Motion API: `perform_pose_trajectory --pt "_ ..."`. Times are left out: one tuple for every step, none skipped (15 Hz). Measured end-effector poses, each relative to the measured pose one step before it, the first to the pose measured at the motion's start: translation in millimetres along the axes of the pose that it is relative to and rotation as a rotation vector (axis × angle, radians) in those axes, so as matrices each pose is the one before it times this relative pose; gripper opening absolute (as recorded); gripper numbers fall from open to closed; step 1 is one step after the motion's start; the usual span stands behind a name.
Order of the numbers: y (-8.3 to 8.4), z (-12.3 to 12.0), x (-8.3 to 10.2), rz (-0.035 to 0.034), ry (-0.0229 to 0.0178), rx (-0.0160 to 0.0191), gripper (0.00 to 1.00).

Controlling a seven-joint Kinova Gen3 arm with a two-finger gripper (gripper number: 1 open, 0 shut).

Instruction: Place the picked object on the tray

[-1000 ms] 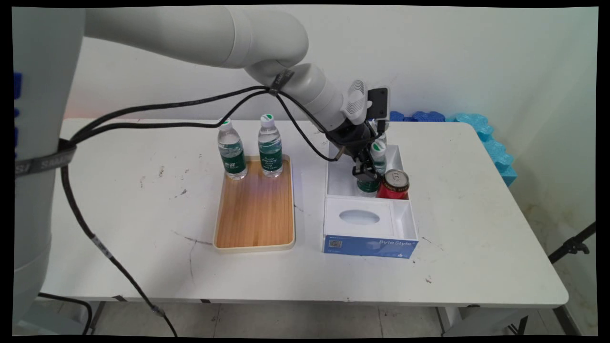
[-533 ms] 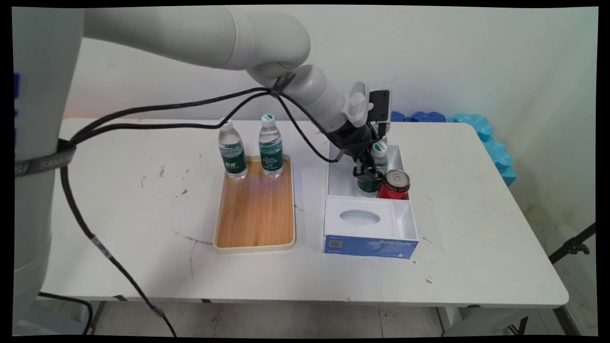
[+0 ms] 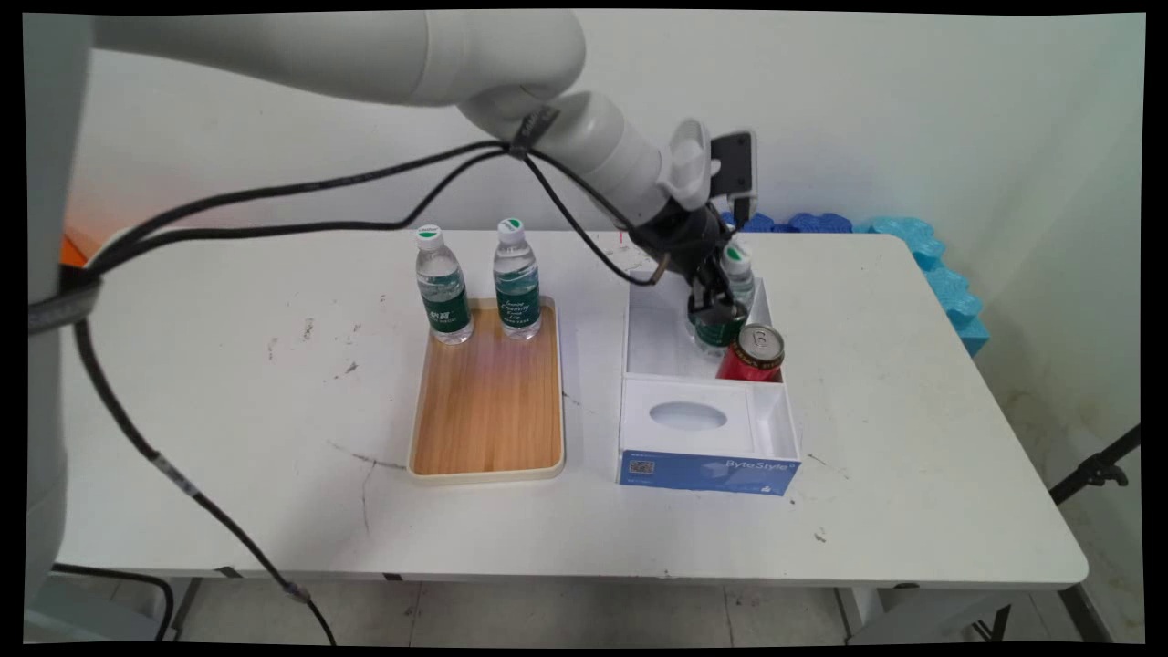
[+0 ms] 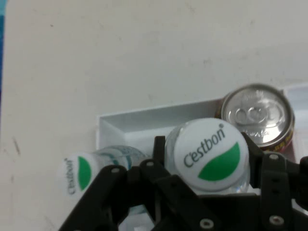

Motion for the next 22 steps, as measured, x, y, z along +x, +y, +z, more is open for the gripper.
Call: perform_pose_trajectory --pt "-0.65 -9.73 2.35 -0.01851 0.00601 0.00709 0.00" --pt "-0.29 -11.22 0.32 -0.02360 0.00409 0.00772 0.00" --pt "0.08 -9.81 -0.13 -0.01975 0.00234 0.00580 0.00" --pt "0.08 -7.07 -0.51 -0.01307 0.00097 0.00339 0.00" --pt "0.27 -12.65 -2.12 -0.02350 0.00035 0.00578 0.00" --pt "0.15 -11.40 -3.29 -0.02223 -0.00102 0.00428 0.00" --pt "-0.02 -14.12 -5.89 -0.02557 -0.00428 0.00506 0.00" --pt "-0.27 -13.78 -7.20 -0.02520 -0.00643 0.00442 0.00" --pt "-0.56 -11.46 -7.85 -0.02182 -0.00802 0.00250 0.00" --pt "-0.59 -7.58 -5.71 -0.01518 -0.00503 0.00224 0.00" --pt "-0.87 -10.70 -9.36 -0.02377 -0.00766 0.00226 0.00" --pt "-0.61 -6.78 -6.57 -0.01519 -0.00494 0.00099 0.00" --pt "-1.21 -9.75 -10.42 -0.02291 -0.00688 0.00156 0.00" --pt "-0.87 -6.01 -6.61 -0.01450 -0.00348 0.00110 0.00" --pt "-1.21 -8.17 -9.93 -0.02187 -0.00428 0.00048 0.00" --pt "-1.41 -9.28 -12.39 -0.02372 -0.00425 0.00194 0.00" --pt "-1.28 -7.96 -12.44 -0.02130 -0.00392 0.00093 0.00" --pt "-0.87 -6.11 -10.73 -0.01650 -0.00208 0.00032 0.00" --pt "-1.26 -5.72 -12.62 -0.01824 -0.00208 0.00010 0.00" --pt "-1.55 -4.41 -11.91 -0.01629 -0.00088 0.00035 0.00" --pt "-1.12 -3.15 -10.44 -0.01428 -0.00025 0.00044 0.00" --pt "-0.89 -1.52 -6.64 -0.00809 0.00002 0.00046 0.00"
